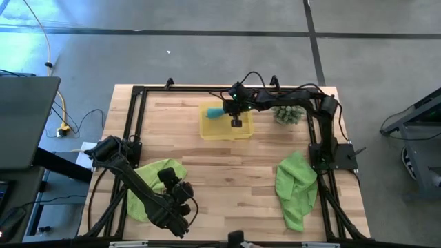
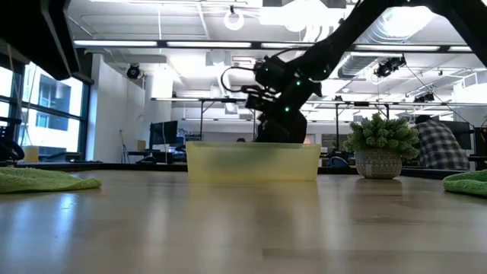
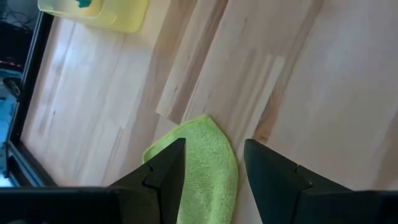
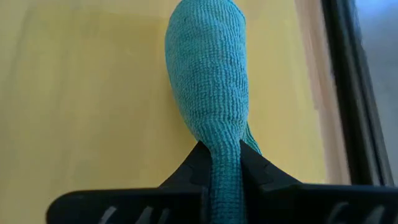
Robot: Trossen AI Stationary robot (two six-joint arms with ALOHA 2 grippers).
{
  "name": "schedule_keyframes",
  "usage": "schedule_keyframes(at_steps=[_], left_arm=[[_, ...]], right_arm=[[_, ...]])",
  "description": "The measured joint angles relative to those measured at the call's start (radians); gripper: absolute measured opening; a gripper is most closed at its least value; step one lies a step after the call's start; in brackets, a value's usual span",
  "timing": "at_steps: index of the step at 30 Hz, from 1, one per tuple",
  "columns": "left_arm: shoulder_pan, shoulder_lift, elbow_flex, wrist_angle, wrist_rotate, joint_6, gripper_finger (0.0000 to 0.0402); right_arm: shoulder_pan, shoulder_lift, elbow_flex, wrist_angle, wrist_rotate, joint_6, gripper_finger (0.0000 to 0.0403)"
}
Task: Roll microfiber towels into tight, uniform cylinder then place into a basket
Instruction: Put the blue microfiber cloth into the yellow bin
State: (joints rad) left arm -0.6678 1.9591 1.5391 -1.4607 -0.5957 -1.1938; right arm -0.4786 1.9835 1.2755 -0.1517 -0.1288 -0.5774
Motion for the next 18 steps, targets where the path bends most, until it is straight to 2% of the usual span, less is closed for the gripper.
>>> schedule_keyframes(at_steps=[18], left_arm=[[0.001,-0.001,-0.003,0.002,-0.019,0.0,0.0154]], right_arm=[[-0.04,0.046,0.0,0.039,0.004,-0.007,0.0012]])
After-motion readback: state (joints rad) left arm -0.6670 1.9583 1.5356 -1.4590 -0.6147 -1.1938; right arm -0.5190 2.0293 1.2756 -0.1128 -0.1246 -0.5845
